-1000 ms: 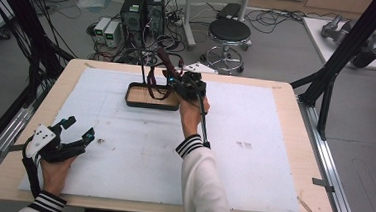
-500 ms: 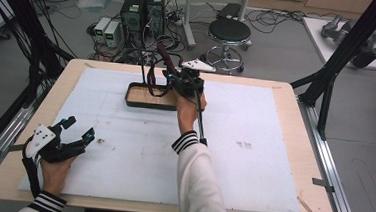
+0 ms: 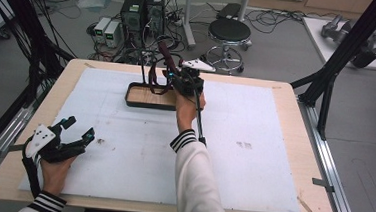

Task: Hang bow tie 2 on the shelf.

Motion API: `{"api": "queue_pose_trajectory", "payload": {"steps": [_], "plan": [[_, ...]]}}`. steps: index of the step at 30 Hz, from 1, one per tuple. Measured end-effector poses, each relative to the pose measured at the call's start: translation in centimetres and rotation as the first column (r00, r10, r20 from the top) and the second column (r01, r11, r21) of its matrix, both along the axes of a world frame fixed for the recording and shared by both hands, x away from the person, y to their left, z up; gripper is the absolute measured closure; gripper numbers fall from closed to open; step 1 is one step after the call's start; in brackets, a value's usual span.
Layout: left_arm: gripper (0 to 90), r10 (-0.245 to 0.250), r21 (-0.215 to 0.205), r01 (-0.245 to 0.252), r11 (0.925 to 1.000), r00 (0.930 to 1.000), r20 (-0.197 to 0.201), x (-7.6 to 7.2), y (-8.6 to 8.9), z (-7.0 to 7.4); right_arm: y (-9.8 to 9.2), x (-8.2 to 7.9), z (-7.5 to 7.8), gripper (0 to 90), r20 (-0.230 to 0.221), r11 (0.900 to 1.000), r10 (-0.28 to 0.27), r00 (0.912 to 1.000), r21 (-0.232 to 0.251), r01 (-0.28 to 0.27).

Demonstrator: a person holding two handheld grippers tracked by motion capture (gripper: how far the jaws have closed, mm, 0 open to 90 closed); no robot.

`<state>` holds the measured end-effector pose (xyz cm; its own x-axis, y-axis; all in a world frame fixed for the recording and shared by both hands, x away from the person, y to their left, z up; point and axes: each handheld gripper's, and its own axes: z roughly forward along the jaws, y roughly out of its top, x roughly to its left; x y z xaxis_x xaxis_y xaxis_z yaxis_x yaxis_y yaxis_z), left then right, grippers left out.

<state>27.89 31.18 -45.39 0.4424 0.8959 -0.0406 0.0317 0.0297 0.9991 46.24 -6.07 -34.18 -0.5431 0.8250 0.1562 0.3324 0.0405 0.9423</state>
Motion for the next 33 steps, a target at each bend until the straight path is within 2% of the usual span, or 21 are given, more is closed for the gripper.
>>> {"api": "queue_pose_trajectory", "payload": {"steps": [14,23,33], "plan": [[17.8,-0.001,-0.002,0.001,1.0000,1.0000,0.000,0.0,0.0,0.0,0.5,0.8,-0.5,79.4,-0.018,0.999,-0.031,0.9994,0.014,0.031],[17.8,-0.004,-0.001,0.004,1.0000,1.0000,0.001,0.0,0.0,0.0,0.2,1.5,-1.3,79.4,-0.063,0.998,-0.057,0.9964,0.014,0.058],[17.8,-0.005,0.002,0.005,1.0000,1.0000,0.001,0.0,0.0,0.0,-0.1,1.8,-1.8,79.4,-0.115,0.998,-0.057,0.9917,0.001,0.058]]}}
